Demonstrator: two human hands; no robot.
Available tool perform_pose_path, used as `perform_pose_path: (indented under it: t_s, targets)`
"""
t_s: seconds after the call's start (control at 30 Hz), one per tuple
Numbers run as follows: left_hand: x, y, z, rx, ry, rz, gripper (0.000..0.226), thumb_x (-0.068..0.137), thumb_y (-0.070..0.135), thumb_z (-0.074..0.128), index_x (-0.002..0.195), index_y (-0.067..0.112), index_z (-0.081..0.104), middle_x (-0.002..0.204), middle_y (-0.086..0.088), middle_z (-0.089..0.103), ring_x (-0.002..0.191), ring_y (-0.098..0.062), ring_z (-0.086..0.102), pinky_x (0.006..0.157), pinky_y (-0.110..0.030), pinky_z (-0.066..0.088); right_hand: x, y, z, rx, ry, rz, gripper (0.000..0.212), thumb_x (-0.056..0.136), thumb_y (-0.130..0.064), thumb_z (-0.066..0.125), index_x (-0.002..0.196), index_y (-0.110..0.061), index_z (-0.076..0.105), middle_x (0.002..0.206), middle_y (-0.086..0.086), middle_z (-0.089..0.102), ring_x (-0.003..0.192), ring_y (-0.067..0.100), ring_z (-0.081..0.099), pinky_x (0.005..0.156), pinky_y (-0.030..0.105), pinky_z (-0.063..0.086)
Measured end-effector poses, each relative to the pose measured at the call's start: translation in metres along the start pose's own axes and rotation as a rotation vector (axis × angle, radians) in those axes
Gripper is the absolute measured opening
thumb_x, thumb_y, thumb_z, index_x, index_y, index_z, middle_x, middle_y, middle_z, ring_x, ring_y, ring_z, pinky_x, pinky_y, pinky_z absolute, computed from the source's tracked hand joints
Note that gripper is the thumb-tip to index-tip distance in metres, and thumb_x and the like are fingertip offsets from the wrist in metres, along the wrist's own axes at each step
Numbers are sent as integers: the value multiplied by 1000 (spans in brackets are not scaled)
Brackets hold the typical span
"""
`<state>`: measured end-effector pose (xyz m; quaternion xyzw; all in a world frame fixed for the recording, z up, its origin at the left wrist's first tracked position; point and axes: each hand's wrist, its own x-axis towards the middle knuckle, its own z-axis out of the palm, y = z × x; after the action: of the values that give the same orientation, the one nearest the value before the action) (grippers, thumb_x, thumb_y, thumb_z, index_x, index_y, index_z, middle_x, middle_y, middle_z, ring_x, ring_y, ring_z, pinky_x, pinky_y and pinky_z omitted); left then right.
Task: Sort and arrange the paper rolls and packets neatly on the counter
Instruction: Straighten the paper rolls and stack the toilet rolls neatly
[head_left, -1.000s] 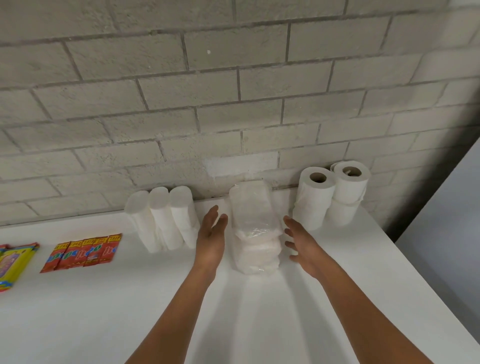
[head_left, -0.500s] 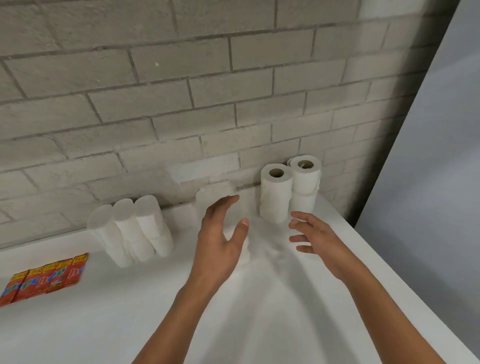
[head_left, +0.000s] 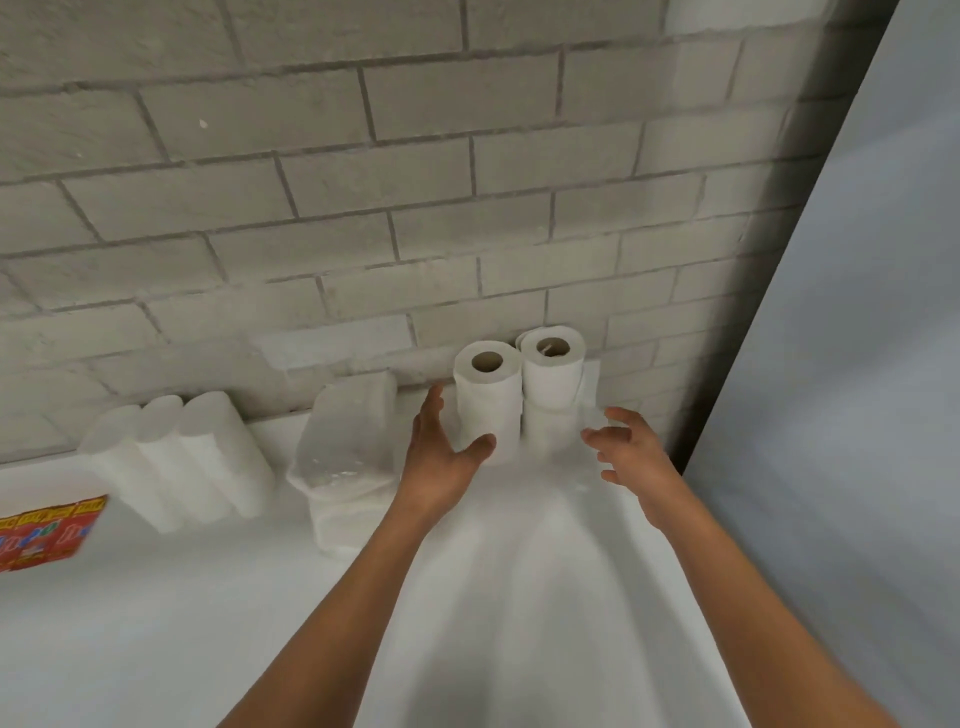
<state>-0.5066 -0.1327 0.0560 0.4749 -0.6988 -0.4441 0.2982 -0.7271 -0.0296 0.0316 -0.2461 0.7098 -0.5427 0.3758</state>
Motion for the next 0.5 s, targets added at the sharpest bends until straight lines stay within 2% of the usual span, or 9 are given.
perform_pose_path:
  t_s: [0.13,0.3,0.43,0.5]
  targets:
    - [26,-5,32,-50,21,-106,106,78,35,79,155,35,7,159,0,25,142,-24,34,112,-42,36,41,7,-7,-86,-31,-2,73,84,-35,77,145,-31,38,138,1,49,120,22,53,104,44,48]
    - [54,-11,59,-80,56,-155,106,74,27,81,154,33,12,153,1,31,137,-24,38,102,-37,40,82,9,1,-211,-57,-57,94,80,-30,81,154,-25,23,154,7,32,137,26,40,102,36,40]
    - [72,-18,73,-148,82,-174,105,71,21,84,151,33,18,144,5,40,131,-21,41,95,-35,39,105,16,10,-238,-99,-88,106,77,-26,83,156,-26,14,157,7,22,141,28,34,96,32,36]
    - [79,-22,81,-172,105,-180,104,71,19,84,150,32,19,136,9,42,128,-19,42,94,-35,39,116,21,13,-251,-122,-101,110,76,-23,84,157,-26,10,157,8,19,143,28,30,103,35,36]
